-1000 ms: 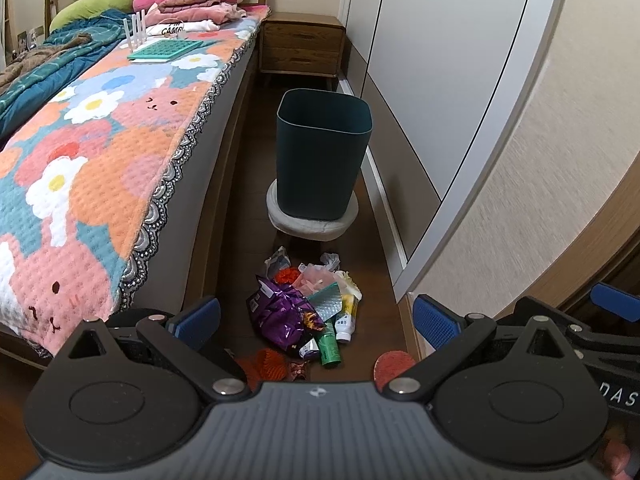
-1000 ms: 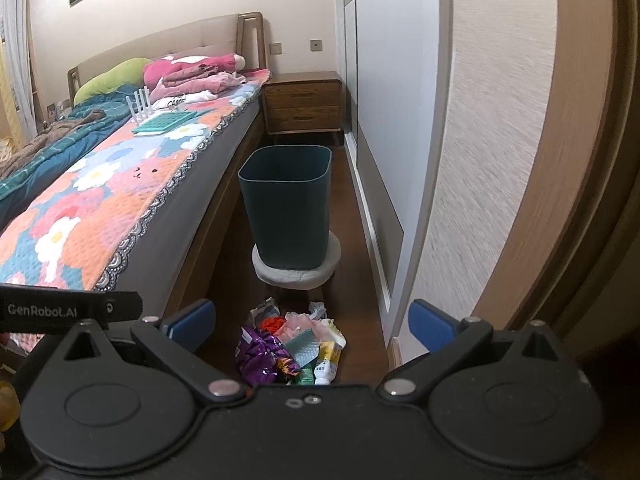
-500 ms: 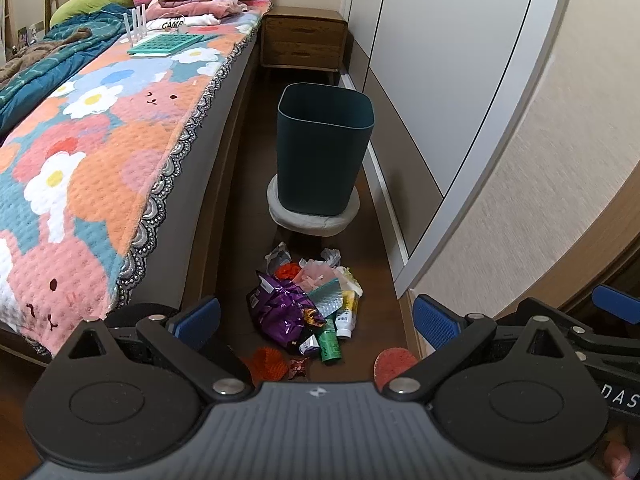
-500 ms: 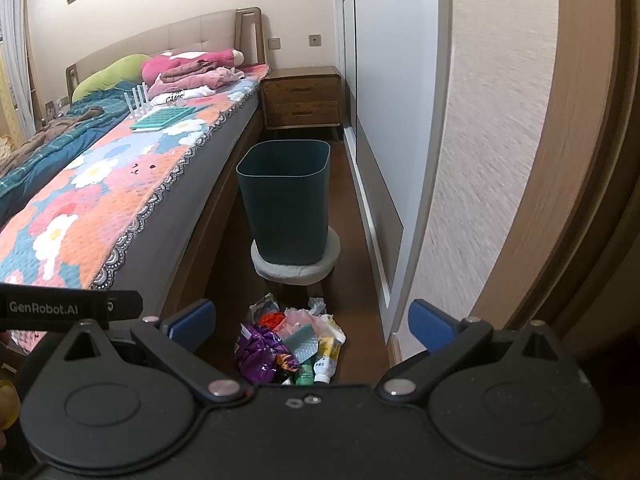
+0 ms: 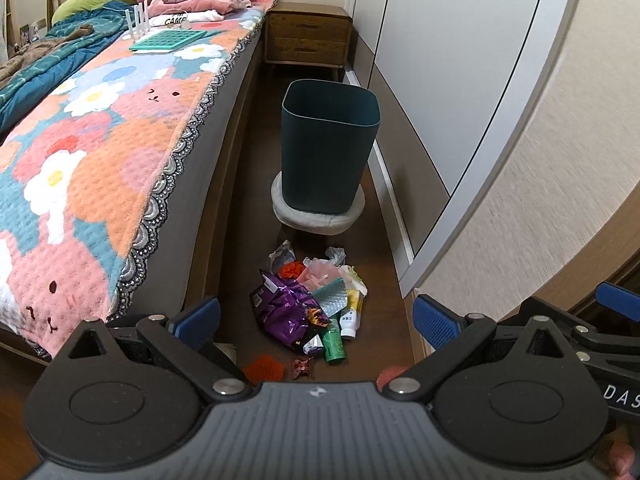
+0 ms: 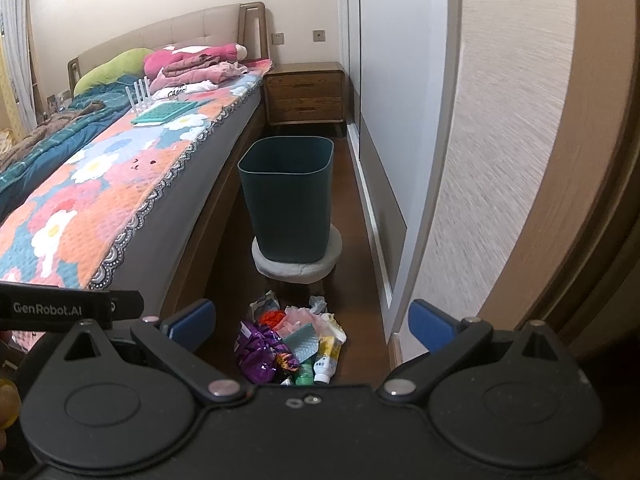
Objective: Collect trash
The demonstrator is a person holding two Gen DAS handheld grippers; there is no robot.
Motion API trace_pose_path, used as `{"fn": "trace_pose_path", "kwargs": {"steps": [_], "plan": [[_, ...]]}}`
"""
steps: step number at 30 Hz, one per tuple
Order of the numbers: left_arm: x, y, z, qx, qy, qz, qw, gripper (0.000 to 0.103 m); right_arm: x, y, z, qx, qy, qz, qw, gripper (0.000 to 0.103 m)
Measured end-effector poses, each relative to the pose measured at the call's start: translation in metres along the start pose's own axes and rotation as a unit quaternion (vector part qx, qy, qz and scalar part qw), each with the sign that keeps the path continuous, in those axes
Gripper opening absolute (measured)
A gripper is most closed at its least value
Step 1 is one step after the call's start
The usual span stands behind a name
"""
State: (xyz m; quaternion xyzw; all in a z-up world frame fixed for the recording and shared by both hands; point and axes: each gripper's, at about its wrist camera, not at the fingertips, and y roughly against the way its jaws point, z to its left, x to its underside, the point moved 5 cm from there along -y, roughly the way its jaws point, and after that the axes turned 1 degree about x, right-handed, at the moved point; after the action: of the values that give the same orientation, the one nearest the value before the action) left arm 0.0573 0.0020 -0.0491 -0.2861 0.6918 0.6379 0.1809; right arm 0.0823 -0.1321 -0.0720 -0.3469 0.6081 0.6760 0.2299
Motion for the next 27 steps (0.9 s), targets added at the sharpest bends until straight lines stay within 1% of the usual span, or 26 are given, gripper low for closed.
{"fn": "trace_pose_path", "kwargs": {"steps": [8,19,27], "plan": [[0.000,-0.010,0.007,-0.002,0.013,0.013,0.9998,0.103,-0.001,-0.010,0.006,-0.004,0.012,0.014,1.000,0.103],[-0.003,-0.023,0.006,0.004,0.011,0.025,0.9996,0.103,-0.002,-0.017,-0.001,-0.002,0.002,0.028,1.000,0.103],[-0.012,-0.031,0.007,-0.002,0.002,0.020,0.9998,0.103,-0.010,-0.030,0.001,0.000,0.003,0.034,0.999,0.103]]}}
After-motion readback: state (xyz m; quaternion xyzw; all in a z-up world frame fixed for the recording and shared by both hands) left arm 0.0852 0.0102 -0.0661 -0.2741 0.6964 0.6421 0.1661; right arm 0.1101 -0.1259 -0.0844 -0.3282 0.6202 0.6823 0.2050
